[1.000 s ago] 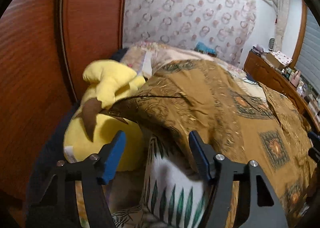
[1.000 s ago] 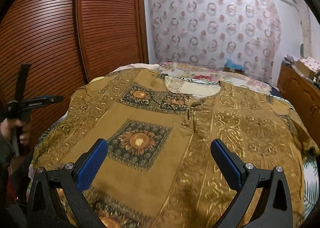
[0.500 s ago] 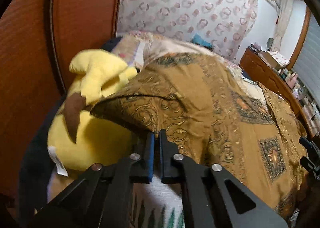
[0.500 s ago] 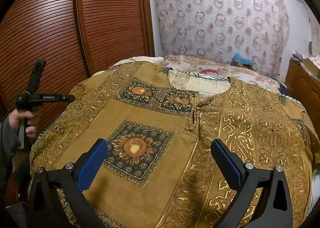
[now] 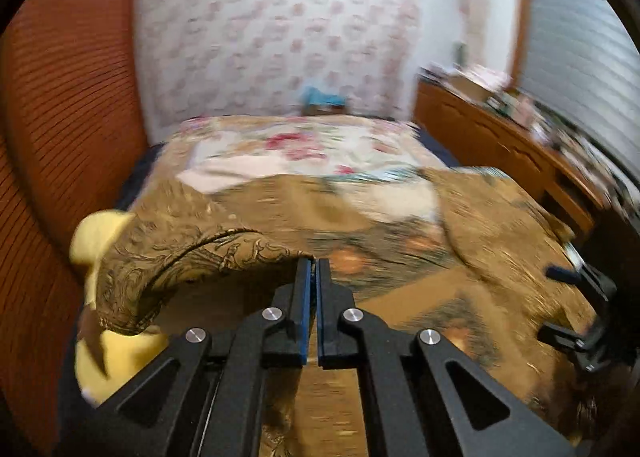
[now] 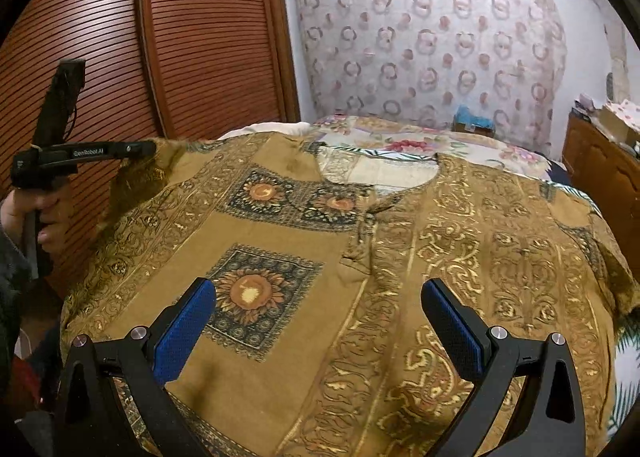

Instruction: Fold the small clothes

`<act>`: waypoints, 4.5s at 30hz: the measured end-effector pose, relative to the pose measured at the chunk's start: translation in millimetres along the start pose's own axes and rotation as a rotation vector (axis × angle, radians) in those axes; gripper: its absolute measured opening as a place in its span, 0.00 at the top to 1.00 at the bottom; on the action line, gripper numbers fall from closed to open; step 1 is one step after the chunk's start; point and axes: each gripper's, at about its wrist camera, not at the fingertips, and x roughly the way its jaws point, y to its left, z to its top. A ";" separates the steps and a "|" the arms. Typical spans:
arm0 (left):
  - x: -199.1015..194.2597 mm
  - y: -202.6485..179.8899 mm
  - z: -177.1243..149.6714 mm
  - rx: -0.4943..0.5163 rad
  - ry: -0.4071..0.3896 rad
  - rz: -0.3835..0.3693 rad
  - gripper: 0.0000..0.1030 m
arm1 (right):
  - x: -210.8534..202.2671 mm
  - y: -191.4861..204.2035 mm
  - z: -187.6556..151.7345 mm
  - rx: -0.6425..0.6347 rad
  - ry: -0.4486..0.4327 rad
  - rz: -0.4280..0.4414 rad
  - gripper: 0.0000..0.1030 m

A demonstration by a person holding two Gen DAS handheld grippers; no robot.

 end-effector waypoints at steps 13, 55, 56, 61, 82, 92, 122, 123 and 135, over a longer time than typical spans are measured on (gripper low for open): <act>-28.5 4.0 -39.2 0.054 0.049 0.069 0.60 | -20.0 9.8 -10.3 0.012 -0.017 -0.029 0.01; 14.6 59.6 -107.3 -0.049 0.191 0.112 0.14 | 213.6 85.8 119.7 -0.177 0.228 0.123 0.30; 14.6 59.7 -107.2 -0.049 0.191 0.111 0.14 | 213.7 78.5 120.1 -0.165 0.226 0.096 0.31; 14.7 59.5 -107.3 -0.049 0.191 0.112 0.14 | 188.2 14.3 116.1 -0.072 0.194 -0.080 0.31; 14.8 59.4 -107.9 -0.050 0.190 0.113 0.14 | 234.8 100.3 69.8 -0.139 0.302 0.210 0.80; 14.9 59.4 -108.0 -0.050 0.189 0.113 0.14 | 161.8 68.9 62.0 -0.102 0.191 0.187 0.98; 2.8 -59.6 -41.5 0.049 0.023 0.019 0.14 | -3.8 -67.6 -8.3 0.083 0.083 -0.071 0.43; 9.8 -66.8 -37.5 0.057 0.027 0.011 0.14 | -6.9 -75.7 -9.6 0.089 0.077 -0.086 0.41; 100.8 -137.9 -1.3 0.199 0.145 -0.104 0.14 | -19.6 -174.5 -35.7 0.261 0.109 -0.300 0.38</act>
